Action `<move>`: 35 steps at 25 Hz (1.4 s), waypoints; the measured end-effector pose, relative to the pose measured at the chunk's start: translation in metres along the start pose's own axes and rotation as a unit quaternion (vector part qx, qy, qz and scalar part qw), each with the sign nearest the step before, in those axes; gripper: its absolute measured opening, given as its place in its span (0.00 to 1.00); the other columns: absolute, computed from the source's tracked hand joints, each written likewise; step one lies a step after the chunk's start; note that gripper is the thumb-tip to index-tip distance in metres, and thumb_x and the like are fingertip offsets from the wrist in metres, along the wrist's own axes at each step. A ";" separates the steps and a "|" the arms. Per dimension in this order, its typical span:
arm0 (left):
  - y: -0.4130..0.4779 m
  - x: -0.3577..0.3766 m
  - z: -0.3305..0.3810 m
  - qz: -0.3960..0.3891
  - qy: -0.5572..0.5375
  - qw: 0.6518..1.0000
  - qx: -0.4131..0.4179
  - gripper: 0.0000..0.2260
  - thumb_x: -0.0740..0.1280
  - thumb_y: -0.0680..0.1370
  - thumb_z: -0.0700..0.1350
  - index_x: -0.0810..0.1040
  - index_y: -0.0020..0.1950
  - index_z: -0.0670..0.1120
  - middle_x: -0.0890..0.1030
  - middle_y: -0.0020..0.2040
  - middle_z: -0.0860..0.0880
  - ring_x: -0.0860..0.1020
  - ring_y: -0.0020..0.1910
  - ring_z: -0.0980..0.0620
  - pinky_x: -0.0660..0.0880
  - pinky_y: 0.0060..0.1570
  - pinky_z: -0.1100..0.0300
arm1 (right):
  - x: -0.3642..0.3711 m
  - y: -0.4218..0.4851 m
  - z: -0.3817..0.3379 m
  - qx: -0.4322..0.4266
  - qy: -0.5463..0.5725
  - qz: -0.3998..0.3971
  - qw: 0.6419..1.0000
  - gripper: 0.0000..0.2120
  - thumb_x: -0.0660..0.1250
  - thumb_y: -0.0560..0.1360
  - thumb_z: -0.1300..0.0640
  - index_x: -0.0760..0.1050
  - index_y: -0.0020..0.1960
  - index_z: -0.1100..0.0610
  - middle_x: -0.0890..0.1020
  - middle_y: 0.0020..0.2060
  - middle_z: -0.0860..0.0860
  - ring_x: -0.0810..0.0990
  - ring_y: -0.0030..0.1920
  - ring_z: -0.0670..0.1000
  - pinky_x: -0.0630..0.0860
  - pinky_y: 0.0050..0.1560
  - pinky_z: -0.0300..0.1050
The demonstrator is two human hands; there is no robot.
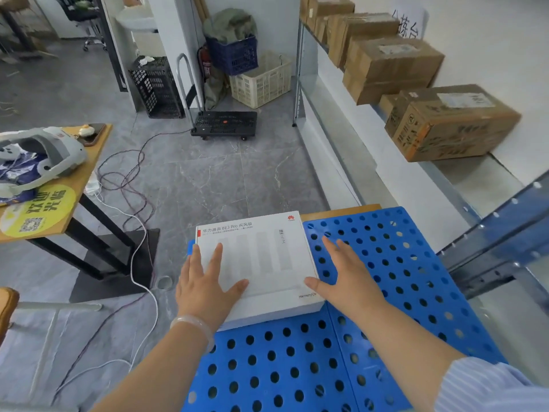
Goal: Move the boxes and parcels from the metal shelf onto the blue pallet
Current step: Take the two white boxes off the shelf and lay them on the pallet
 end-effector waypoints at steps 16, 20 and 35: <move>-0.262 0.067 0.388 -0.074 0.036 0.825 0.559 0.38 0.60 0.75 0.67 0.44 0.78 0.59 0.50 0.79 0.52 0.50 0.77 0.51 0.51 0.73 0.50 | -0.186 -0.344 0.169 0.222 -0.212 0.243 0.920 0.49 0.59 0.65 0.25 0.39 0.77 0.40 0.41 0.78 0.49 0.40 0.77 0.51 0.42 0.75 0.54; -0.392 0.086 0.457 -0.113 -0.001 0.759 0.642 0.38 0.62 0.74 0.65 0.46 0.78 0.60 0.51 0.79 0.52 0.52 0.77 0.50 0.54 0.73 0.48 | -0.216 -0.485 0.209 0.306 -0.214 0.317 0.872 0.47 0.58 0.67 0.26 0.40 0.77 0.41 0.45 0.78 0.50 0.43 0.77 0.52 0.43 0.75 0.52; -0.691 0.151 0.538 -0.260 0.078 0.613 0.742 0.31 0.53 0.78 0.65 0.44 0.77 0.61 0.46 0.79 0.53 0.46 0.78 0.48 0.50 0.74 0.47 | -0.215 -0.820 0.298 0.560 -0.115 0.423 0.704 0.35 0.54 0.77 0.36 0.44 0.78 0.45 0.49 0.78 0.51 0.46 0.77 0.52 0.49 0.74 0.51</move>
Point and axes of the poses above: each hand's wrist, its own y-axis towards the middle knuckle, its own x-axis out of the palm, z = x × y, the point moved 5 cm from there along y, towards the middle knuckle
